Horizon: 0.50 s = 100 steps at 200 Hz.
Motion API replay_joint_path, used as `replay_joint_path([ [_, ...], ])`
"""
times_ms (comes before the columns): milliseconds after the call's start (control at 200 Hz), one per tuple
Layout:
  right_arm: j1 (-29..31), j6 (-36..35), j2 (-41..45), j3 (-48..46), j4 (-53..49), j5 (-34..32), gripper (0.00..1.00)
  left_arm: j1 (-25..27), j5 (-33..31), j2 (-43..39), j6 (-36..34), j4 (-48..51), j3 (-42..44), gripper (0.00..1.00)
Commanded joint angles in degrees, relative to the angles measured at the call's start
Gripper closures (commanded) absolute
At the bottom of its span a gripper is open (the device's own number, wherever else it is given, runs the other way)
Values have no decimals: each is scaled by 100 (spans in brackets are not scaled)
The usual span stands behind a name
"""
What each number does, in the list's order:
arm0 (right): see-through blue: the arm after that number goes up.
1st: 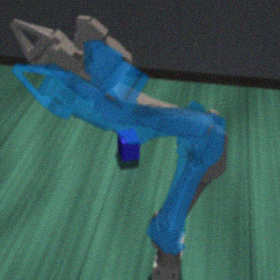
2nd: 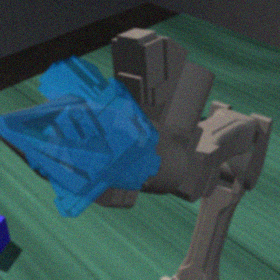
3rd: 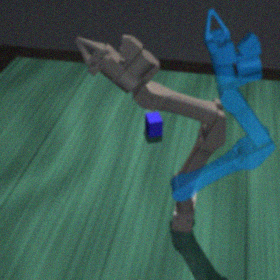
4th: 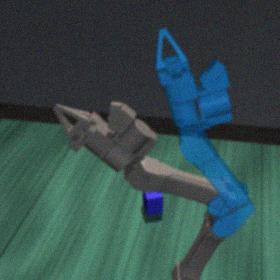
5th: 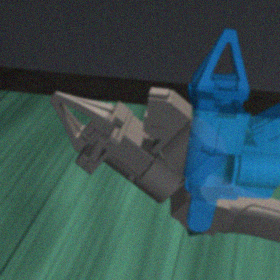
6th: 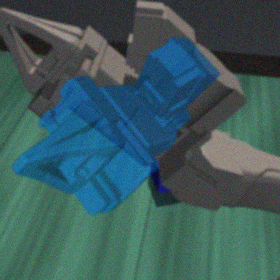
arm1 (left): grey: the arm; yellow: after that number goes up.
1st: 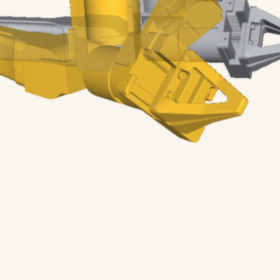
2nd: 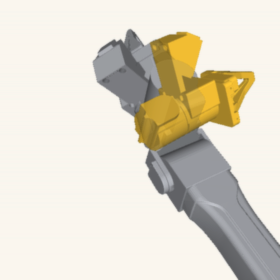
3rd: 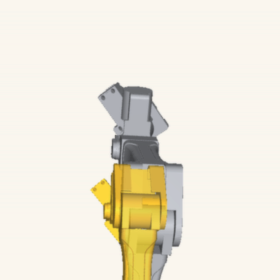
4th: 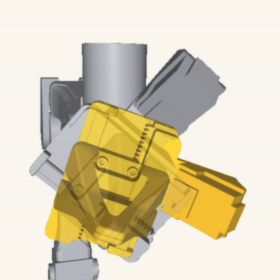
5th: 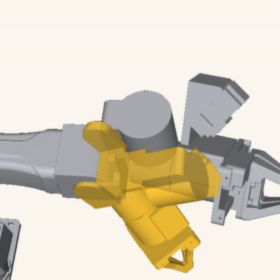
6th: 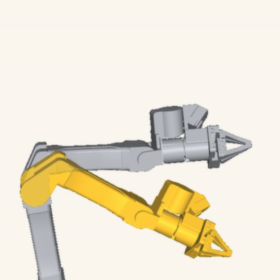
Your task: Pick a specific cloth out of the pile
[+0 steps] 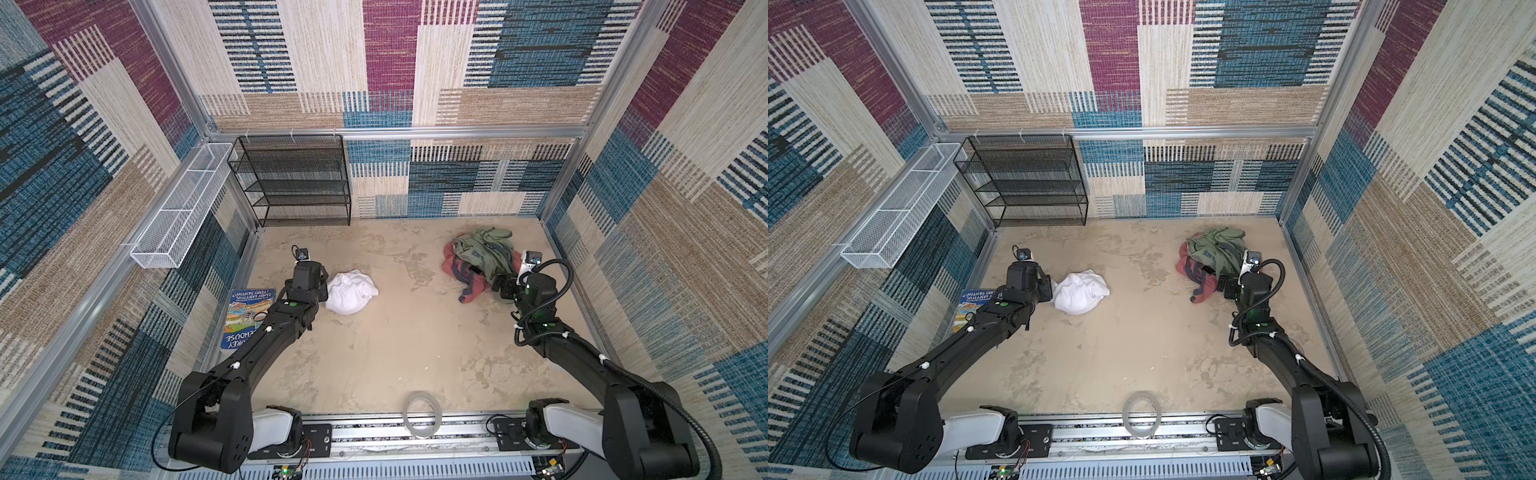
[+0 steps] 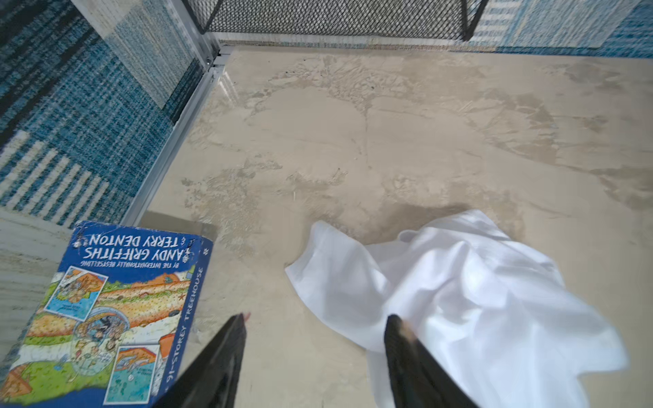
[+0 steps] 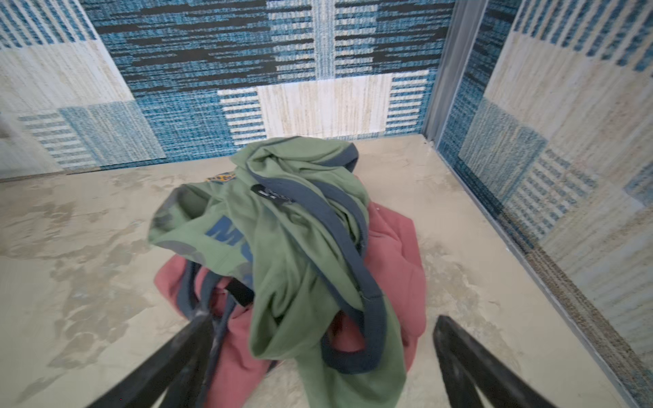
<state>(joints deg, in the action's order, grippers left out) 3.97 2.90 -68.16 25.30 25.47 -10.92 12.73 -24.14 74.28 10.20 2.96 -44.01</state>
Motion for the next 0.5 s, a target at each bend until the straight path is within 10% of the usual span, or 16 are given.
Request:
replay_joint_path([
  [0, -58, -452, -318, -587, 2206, -215, 1, -80, -266, 4, -523, -1089, 293, 35],
  [496, -107, -343, -1682, -1387, 4765, -97, 2, -742, 330, 270, -1121, -3977, 1837, 35],
])
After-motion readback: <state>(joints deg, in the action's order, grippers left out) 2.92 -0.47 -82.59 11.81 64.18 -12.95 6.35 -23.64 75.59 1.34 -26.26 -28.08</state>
